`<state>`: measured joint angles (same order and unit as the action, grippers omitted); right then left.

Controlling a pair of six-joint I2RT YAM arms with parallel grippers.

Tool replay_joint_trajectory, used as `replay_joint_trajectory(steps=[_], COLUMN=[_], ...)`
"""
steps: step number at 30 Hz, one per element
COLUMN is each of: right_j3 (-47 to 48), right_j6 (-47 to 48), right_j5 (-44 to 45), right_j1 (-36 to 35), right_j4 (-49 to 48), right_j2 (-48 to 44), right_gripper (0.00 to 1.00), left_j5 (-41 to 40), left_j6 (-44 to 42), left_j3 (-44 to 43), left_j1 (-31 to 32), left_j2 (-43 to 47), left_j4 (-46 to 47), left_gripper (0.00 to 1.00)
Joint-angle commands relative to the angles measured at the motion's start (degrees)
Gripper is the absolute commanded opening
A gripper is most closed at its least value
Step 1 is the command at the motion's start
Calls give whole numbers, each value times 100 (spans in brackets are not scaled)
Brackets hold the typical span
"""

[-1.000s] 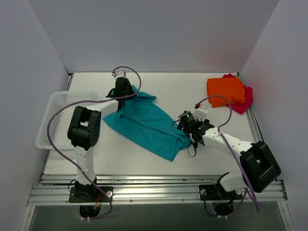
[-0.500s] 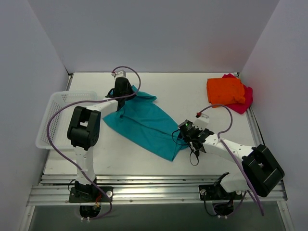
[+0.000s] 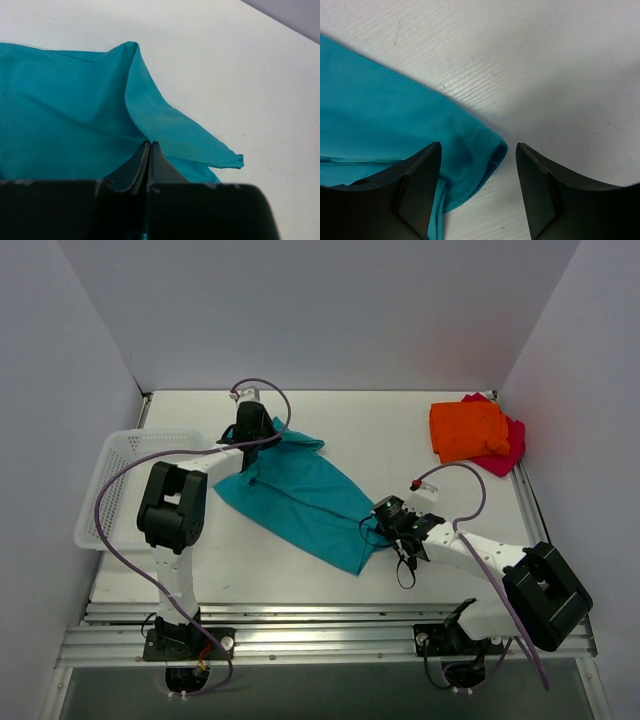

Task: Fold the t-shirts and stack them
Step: Flatten out the tshirt

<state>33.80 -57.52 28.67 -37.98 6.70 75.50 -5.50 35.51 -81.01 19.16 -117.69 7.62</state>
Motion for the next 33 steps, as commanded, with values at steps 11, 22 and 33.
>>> replay_joint_trajectory(steps=[11,22,33], right_j3=[-181,811,2700], right_j6=[-163,381,1452], right_j5=[192,920,1905], right_j1=[27,53,212], right_j4=[-37,331,586], right_j2=[52,-132,-1062], right_gripper=[0,0,0], left_j5=[58,22,-346], left_j6=[-79,-123,-448], left_j3=[86,-221,-934], left_j1=[-79,-88,-9], left_j2=[378,703,2828], left_j4=[267,-136,-1578], left_gripper=[2,2,2])
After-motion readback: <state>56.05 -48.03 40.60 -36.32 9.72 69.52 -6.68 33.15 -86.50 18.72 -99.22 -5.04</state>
